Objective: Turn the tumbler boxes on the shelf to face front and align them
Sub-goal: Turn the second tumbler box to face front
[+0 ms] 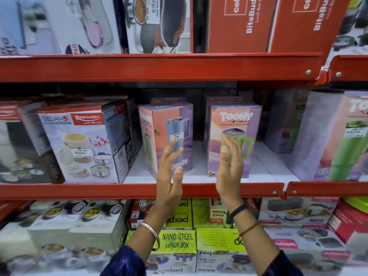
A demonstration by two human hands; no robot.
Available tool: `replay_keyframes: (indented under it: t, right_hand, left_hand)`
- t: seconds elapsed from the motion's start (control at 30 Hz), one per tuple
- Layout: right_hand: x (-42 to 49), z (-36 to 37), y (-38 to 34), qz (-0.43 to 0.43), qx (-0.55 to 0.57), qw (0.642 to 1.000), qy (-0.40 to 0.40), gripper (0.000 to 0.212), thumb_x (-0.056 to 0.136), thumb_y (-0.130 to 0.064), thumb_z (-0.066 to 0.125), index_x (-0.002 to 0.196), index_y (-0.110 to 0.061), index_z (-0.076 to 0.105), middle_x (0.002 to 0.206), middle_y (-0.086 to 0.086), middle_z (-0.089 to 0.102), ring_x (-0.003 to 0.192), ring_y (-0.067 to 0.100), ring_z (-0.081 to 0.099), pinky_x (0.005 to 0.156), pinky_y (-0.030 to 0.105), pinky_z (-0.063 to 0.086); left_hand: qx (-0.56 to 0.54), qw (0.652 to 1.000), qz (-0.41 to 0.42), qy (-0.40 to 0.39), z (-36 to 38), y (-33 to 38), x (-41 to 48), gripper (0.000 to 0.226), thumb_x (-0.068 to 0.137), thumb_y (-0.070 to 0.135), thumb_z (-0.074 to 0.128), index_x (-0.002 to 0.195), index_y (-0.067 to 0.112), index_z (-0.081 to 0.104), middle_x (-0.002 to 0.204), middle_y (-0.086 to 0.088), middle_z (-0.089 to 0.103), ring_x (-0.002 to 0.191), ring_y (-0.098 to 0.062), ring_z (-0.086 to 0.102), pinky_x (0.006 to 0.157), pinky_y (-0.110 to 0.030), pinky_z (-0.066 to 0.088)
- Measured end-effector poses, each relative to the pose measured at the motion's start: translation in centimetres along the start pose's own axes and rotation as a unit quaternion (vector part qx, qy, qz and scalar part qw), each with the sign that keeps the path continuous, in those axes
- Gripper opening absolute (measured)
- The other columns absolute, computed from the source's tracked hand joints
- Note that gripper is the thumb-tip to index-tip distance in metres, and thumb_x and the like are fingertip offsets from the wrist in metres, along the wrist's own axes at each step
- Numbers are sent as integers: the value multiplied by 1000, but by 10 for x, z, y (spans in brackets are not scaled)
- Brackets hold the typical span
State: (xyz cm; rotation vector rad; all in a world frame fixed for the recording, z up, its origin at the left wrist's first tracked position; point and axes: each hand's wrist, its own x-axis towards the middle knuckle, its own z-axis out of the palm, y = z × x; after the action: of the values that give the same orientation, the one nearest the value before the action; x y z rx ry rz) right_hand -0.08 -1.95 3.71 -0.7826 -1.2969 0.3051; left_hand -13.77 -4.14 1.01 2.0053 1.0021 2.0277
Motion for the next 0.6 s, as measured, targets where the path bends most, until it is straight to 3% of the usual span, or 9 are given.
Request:
replay_keyframes:
  t: [0.1, 0.17, 0.23, 0.33, 0.43, 0.53, 0.6]
  right_hand:
    - [-15, 33, -11, 51, 41, 994, -88, 40, 94, -35, 38, 122, -13, 56, 123, -1, 57, 116, -6, 48, 96, 10, 35]
    - [-25, 54, -15, 66, 31, 989, -126, 39, 93, -34, 38, 124, -15, 52, 125, -4, 54, 114, -14, 44, 94, 4, 31]
    - [-37, 74, -17, 89, 24, 985, -147, 43, 93, -37, 35, 131, -20, 46, 134, -6, 46, 121, -13, 38, 99, 3, 26]
    - [-51, 102, -17, 114, 15, 986, -124, 48, 92, -39, 34, 138, -24, 36, 142, -13, 33, 132, -4, 27, 107, 7, 18]
    - [-58, 126, -18, 128, -5, 990, -53, 52, 91, -40, 34, 139, -22, 34, 138, -11, 27, 127, -7, 23, 107, 15, 15]
    - [-62, 140, -18, 133, -21, 991, -23, 53, 91, -38, 34, 140, -18, 33, 134, -8, 25, 120, -9, 20, 99, 2, 11]
    - [-63, 144, -17, 134, -21, 990, -27, 52, 91, -39, 34, 139, -18, 35, 131, -8, 26, 122, -2, 25, 94, -5, 11]
  left_hand:
    - [43, 997, 41, 46, -26, -10, 9, 53, 102, 41, 28, 140, 7, 39, 159, -8, 22, 150, -26, 16, 122, -37, 16]
    - [42, 997, 3, 60, -38, -19, 18, 54, 101, 38, 26, 144, 6, 35, 161, -6, 18, 151, -23, 13, 123, -35, 13]
    - [20, 994, -65, 81, -47, -35, 31, 57, 98, 39, 25, 148, 10, 30, 162, -2, 15, 151, -15, 12, 123, -32, 13]
    - [-73, 970, -199, 115, -55, -55, 57, 68, 91, 57, 22, 148, 22, 23, 160, 3, 17, 148, -9, 16, 124, -37, 13]
    - [-153, 944, -284, 72, -61, -65, 75, 72, 92, 62, 16, 151, 23, 23, 161, 3, 23, 147, -10, 22, 124, -41, 17]
    - [-203, 912, -354, 41, -67, -69, 82, 75, 95, 64, 10, 148, 17, 33, 155, -4, 39, 142, -16, 36, 121, -40, 25]
    - [-199, 900, -388, 20, -70, -67, 80, 96, 78, 82, 16, 144, 18, 42, 149, -5, 48, 137, -19, 44, 119, -43, 29]
